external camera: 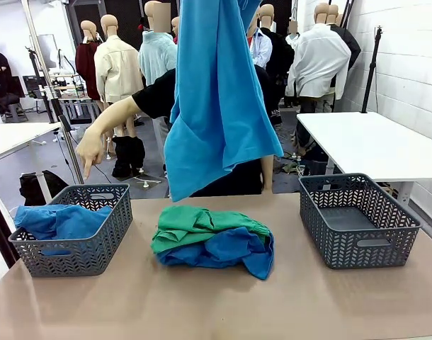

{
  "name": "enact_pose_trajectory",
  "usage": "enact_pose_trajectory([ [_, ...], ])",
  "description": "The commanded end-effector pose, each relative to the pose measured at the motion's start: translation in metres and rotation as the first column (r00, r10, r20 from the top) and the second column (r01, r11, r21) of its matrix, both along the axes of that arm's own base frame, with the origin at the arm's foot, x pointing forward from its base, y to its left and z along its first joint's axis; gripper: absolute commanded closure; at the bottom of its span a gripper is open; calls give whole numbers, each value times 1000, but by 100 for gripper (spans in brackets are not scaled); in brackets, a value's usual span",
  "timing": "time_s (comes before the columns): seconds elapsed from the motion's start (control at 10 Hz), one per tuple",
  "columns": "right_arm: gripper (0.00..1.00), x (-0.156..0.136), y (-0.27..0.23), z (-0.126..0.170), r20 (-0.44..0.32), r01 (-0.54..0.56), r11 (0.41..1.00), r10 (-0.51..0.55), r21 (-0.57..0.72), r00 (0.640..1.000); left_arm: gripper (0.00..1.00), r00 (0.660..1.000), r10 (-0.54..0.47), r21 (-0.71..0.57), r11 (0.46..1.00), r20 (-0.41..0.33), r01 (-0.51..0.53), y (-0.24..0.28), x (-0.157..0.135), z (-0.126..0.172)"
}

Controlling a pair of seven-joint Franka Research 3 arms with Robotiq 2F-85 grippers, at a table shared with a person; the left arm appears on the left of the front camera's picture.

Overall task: Sort the tops and bottoms.
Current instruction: Sort the clothes according to human instructions.

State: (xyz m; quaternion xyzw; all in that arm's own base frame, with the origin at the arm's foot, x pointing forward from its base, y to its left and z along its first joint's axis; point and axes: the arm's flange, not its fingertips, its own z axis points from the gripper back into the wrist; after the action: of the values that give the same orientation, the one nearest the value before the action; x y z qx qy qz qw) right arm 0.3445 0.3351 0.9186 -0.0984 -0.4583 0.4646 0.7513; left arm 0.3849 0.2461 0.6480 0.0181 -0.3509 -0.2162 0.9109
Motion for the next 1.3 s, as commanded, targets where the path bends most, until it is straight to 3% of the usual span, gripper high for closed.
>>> enact_pose_trajectory([
  [0.0,100,1,-5,-1,10,-24,1000,24,11,1000,0,1000,0,-1,1000,-8,0,0,0,1],
  [1.2,100,1,-5,-1,10,-24,1000,24,11,1000,0,1000,0,-1,1000,-8,0,0,0,1],
])
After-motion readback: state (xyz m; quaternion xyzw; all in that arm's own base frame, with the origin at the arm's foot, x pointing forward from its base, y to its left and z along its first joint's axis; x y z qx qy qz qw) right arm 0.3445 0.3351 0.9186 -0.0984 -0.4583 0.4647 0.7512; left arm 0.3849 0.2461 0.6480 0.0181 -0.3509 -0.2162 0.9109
